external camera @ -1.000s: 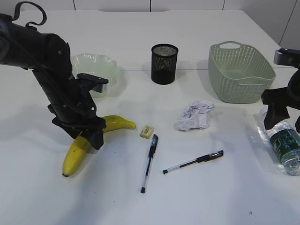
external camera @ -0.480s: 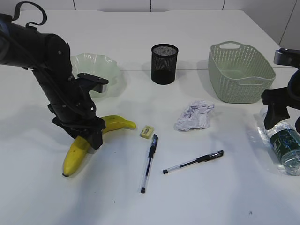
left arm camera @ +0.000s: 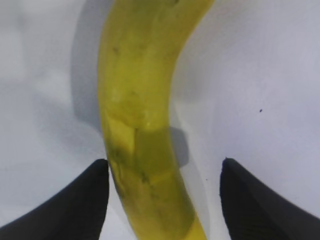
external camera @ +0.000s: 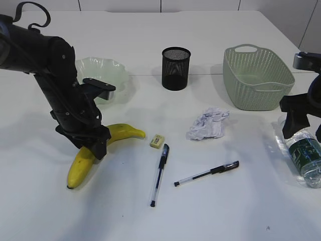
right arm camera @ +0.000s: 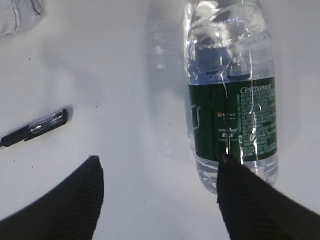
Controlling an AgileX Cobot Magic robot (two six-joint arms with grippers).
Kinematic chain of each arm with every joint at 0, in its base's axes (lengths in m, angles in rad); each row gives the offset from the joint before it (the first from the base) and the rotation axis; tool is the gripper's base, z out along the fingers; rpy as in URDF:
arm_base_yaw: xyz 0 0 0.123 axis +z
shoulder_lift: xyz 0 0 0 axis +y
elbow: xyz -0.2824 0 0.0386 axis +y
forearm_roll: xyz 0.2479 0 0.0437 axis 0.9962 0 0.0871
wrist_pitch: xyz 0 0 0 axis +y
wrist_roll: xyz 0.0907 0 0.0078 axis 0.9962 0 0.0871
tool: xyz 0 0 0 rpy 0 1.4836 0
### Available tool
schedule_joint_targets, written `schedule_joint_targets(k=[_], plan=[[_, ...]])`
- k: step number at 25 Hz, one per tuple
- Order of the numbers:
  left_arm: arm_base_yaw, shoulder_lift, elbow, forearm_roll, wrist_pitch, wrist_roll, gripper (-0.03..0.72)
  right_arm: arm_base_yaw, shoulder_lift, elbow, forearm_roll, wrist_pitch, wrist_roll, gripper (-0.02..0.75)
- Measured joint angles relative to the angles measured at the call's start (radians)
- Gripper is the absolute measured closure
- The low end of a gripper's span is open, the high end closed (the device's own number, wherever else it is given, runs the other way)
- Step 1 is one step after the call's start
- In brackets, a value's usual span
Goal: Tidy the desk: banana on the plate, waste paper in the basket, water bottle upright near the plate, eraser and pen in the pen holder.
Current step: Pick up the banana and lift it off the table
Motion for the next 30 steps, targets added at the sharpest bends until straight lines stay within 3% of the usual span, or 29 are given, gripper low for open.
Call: schedule_joint_targets(k=[20,25,30], plan=[[0.0,0.023,-0.002,0.039,0.028,0.009,0.211,0.0,0.0,0.0,-0.002,-0.002,0.0,0.21],[0.0,0.027,-0.002,0.042,0.024,0.009,0.257,0.0,0.0,0.0,-0.002,-0.006,0.0,0.21],[0.0,0.037,-0.002,0.06,-0.002,0.018,0.377,0.0,0.0,0.0,-0.003,-0.011,0.0,0.21]])
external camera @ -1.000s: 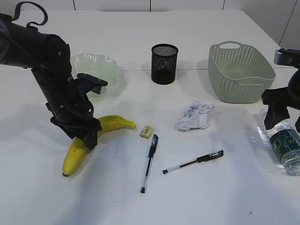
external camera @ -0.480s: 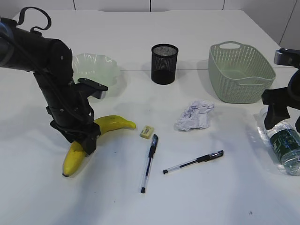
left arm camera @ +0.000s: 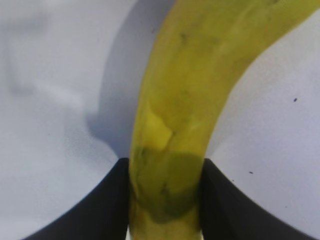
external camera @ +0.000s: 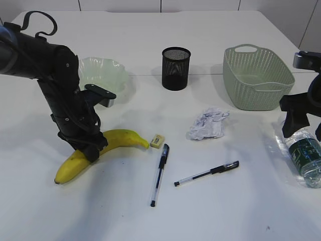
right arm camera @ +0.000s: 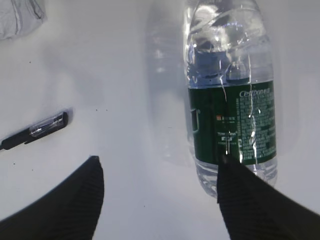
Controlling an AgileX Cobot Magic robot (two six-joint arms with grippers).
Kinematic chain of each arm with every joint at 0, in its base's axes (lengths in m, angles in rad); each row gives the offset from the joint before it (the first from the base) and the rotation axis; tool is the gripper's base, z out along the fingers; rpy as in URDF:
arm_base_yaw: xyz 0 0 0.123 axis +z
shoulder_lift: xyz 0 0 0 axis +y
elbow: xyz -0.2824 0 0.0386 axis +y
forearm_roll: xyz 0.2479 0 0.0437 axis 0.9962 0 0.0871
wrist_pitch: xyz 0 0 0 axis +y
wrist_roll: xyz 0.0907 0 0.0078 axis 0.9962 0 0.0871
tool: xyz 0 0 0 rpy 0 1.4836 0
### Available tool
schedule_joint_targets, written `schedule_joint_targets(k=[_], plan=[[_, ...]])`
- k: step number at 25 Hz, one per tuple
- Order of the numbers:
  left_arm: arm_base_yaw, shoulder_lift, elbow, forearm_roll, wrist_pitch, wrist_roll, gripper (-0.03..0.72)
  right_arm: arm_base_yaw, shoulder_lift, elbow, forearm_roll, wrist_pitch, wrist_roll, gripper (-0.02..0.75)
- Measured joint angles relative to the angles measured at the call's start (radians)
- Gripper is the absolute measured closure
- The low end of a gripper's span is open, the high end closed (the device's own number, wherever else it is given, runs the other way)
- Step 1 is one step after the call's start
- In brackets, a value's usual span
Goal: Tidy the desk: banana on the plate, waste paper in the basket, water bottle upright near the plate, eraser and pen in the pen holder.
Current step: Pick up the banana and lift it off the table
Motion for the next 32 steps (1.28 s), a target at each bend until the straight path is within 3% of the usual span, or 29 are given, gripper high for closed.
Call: schedule_joint_targets(k=[6,17,32], plan=[[0.0,0.0,0.0,0.002,-0.021,0.002,0.455,0.0,0.0,0.0,-0.023,-0.005,0.0,0.21],[0.0,-0.004,-0.013,0.0,0.025,0.002,0.461,0.0,0.0,0.0,-0.027,-0.005,0.0,0.21],[0.0,-0.022,-0.501,-0.027,0.214,0.002,0.462,0.0,0.0,0.0,-0.027,-0.009,0.0,0.21]])
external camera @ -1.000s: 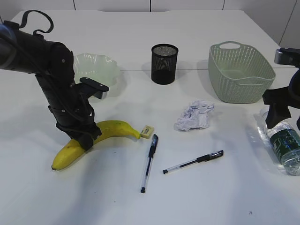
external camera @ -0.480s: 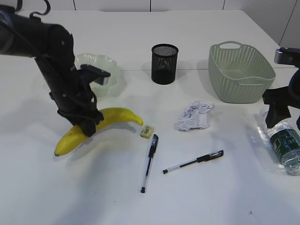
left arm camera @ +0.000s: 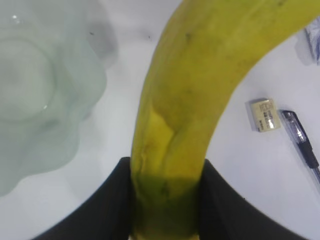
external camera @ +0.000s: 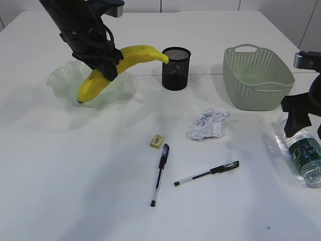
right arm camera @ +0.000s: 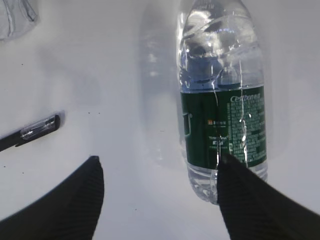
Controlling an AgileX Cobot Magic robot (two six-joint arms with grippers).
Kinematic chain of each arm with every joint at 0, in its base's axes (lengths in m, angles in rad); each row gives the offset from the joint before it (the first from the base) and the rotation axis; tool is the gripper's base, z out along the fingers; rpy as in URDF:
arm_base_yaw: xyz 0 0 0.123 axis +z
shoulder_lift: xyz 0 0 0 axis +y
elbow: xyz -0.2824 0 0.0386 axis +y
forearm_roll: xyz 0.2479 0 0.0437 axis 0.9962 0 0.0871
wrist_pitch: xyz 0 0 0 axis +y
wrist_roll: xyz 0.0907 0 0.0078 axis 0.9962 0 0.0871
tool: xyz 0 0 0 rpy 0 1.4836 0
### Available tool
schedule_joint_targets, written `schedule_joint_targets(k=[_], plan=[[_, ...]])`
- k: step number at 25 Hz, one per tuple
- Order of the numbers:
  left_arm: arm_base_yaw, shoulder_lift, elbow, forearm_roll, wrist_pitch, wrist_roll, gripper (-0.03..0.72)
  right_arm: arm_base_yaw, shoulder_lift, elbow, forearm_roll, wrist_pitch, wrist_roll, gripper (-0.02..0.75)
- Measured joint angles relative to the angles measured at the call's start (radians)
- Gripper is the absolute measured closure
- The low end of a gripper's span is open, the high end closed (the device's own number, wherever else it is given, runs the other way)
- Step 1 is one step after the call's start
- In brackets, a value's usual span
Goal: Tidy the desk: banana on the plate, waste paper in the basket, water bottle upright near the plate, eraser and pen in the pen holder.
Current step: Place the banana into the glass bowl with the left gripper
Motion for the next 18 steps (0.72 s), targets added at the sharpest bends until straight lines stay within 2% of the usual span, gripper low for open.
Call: schedule_joint_targets(k=[5,12,18], plan=[[0.0,0.0,-0.051,0.011,0.013,0.0,0.462,0.0,0.0,0.0,0.0,0.0,0.0,0.21],[-0.002,0.0,-0.07,0.125,0.017,0.0,0.462,0.0,0.0,0.0,0.0,0.0,0.0,0.21],[-0.002,0.0,-0.072,0.176,-0.035,0.002,0.462,0.0,0.0,0.0,-0.003,-0.002,0.0,0.21]])
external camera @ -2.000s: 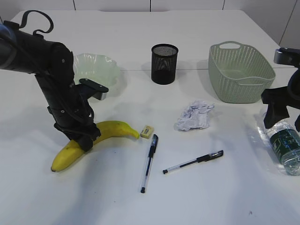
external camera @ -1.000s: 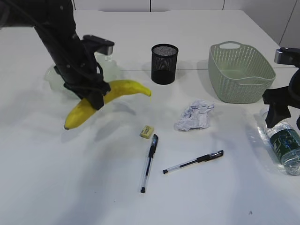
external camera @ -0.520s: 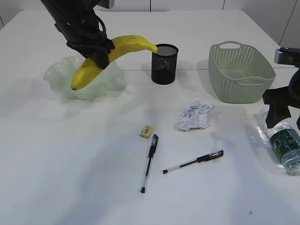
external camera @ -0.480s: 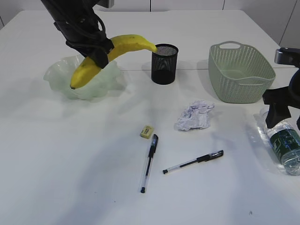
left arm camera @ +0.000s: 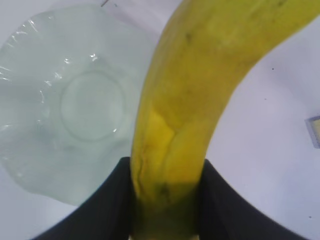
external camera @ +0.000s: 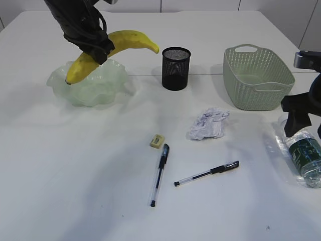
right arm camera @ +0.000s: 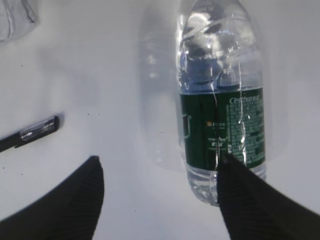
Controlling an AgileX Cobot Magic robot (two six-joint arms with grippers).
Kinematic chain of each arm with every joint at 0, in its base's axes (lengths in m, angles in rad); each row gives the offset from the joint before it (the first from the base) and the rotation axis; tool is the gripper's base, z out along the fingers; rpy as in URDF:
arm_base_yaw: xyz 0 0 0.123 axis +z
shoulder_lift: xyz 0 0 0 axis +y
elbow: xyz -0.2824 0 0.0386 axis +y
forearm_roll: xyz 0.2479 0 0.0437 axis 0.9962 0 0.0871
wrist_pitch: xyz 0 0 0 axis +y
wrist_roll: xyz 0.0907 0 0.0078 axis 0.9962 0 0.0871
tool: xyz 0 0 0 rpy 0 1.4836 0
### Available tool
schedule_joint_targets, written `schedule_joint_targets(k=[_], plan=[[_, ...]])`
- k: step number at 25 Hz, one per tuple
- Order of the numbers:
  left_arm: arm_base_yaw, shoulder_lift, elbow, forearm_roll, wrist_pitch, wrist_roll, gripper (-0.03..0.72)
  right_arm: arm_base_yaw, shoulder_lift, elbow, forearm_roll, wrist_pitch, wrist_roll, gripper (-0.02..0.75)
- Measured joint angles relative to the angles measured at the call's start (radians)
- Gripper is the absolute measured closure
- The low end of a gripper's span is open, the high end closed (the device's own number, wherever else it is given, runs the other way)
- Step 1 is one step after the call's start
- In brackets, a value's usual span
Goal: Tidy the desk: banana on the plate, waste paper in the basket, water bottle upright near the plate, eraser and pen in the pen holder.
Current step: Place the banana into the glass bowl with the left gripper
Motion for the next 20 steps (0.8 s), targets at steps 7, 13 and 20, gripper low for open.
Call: schedule_joint_targets(k=[7,13,20], plan=[[0.0,0.0,0.0,0.078,-0.055,0.0,0.462,0.0,0.0,0.0,-0.007,0.0,0.0,0.21],[0.0,0.0,0.0,0.082,-0.1,-0.007,0.462,0.0,0.0,0.0,-0.022,0.0,0.0,0.21],[0.014,0.003,0.0,0.084,-0.213,-0.022,0.462,0.0,0.0,0.0,-0.022,0.0,0.0,0.21]])
